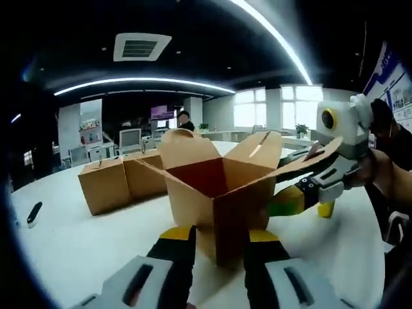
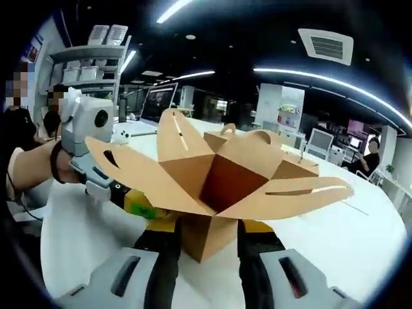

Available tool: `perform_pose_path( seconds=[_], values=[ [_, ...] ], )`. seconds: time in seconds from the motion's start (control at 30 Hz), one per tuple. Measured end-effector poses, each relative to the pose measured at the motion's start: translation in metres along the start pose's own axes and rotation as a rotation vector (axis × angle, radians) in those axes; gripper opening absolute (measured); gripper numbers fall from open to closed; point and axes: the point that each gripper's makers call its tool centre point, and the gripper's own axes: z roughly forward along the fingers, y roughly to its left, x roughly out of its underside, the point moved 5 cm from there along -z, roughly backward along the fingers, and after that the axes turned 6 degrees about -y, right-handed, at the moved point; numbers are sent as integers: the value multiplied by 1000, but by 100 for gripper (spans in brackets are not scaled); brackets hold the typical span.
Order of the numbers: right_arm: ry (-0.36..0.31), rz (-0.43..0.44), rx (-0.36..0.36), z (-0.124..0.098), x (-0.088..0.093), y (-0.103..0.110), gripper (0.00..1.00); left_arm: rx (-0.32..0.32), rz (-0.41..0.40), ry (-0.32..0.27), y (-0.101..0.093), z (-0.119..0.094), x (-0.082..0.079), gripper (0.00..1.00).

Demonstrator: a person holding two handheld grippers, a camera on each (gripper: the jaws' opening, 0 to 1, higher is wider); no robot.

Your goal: Pick up one paper box from the group, open the paper box, and remove the item inside

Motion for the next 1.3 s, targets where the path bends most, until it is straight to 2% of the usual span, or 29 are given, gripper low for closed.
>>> perform_pose_path(
  seconds=[0.3,0.63,0.73,0.83,0.9,0.97,1.03,1.07,1.13,1.23,1.27,1.3],
  values=[
    [7,-7,-9,15,-3,-6,36,-33,-12,4,16,11,-2,32],
    [3,51,-43,16,-2,-10,38,-33,-51,15,21,15,1,35],
    [1,79,-54,8,1,-12,42,-23,-54,22,19,10,3,38],
    [-12,121,-81,-7,3,-12,44,-12,-58,26,16,-1,5,46],
    [-2,148,-111,-28,10,-21,46,-1,-62,34,13,-15,8,48],
    [48,138,-170,-50,20,-23,47,13,-81,31,9,-29,10,49],
    [139,90,-247,-75,33,-24,49,29,-94,24,2,-41,11,49],
    [183,64,-273,-85,37,-25,47,53,-91,12,-5,-48,11,49],
    [238,19,-294,-97,39,-28,47,81,-75,29,-14,-54,13,49],
    [348,-116,-306,-111,43,-39,45,108,-52,34,-26,-59,11,49],
    [406,-160,-308,-115,46,-45,43,115,-53,31,-29,-61,10,49],
    [422,-179,-311,-116,47,-47,41,122,-55,28,-33,-63,9,49]
  ],
)
